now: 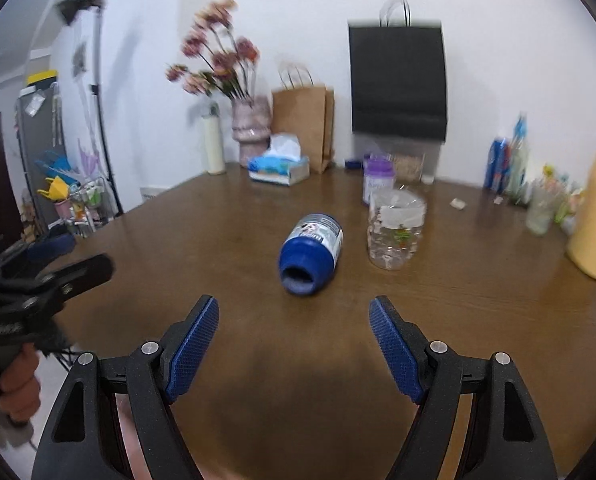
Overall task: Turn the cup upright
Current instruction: 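Reach the left gripper to the blue-capped jar lying on its side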
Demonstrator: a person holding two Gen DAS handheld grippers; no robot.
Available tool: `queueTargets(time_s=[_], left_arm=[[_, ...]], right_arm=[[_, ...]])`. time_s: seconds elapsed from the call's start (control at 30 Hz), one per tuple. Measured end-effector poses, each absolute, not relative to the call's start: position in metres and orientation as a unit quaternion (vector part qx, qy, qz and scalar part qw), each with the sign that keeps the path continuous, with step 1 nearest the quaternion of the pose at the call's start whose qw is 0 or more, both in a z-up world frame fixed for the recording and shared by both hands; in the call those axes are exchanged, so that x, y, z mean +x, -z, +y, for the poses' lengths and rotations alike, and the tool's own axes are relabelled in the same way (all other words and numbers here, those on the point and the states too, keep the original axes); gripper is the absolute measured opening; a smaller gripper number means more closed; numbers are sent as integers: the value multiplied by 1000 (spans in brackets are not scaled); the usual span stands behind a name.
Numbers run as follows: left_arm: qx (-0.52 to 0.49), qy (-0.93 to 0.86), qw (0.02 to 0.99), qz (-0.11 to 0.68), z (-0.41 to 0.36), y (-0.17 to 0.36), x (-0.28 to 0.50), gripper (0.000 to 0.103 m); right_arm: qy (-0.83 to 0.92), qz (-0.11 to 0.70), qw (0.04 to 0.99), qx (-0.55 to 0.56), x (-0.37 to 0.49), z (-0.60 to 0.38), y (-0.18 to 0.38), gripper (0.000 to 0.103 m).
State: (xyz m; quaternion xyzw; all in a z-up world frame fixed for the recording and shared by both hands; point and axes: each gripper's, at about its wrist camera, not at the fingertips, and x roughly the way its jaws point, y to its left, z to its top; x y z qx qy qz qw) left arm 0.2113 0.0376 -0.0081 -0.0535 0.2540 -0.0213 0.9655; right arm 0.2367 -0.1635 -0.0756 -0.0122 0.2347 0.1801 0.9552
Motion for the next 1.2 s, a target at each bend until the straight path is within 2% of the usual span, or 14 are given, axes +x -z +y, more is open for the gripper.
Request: queueTargets(time_s=[0.17, 0.37, 0.4, 0.43, 0.53, 0.6, 0.67, 0.83, 0.87, 0.93, 0.97, 1.2], left_arm=[[-69, 4, 947, 315, 59, 21, 276, 103], [-89, 5, 940, 328, 78, 30, 303, 103], [-90, 9, 940, 330, 79, 30, 306, 103], [-91, 12, 938, 334, 81, 30, 311, 103], [-107, 37, 934, 339, 83, 29, 318, 102], [-117, 75, 925, 354, 80, 32, 325, 101], [-128, 100, 914, 373, 75, 36, 336, 95], [-128, 142, 894, 406, 49, 49, 354, 56], [-129, 150, 892, 407, 47, 51, 355, 55], [-142, 145, 890, 409, 47, 54, 356, 53], [-144, 143, 890, 408, 47, 54, 355, 52], [-101, 108, 906, 396, 43, 49, 336, 49]], right_arm=[[-179, 297, 938, 27, 327, -146, 79, 82], [-159, 338, 928, 15, 385, -120, 93, 82], [-159, 348, 924, 4, 393, -115, 98, 79], [-165, 352, 921, -4, 397, -112, 101, 69], [-237, 351, 905, -33, 385, -97, 103, 68], [-302, 325, 892, -91, 358, -81, 108, 68], [-324, 283, 886, -170, 324, -67, 113, 69], [-361, 274, 867, -210, 297, -60, 118, 69], [-359, 273, 869, -206, 298, -63, 118, 70], [-349, 282, 873, -191, 303, -74, 120, 79], [-343, 286, 875, -187, 305, -79, 117, 80], [-267, 300, 906, -132, 312, -131, 111, 80]])
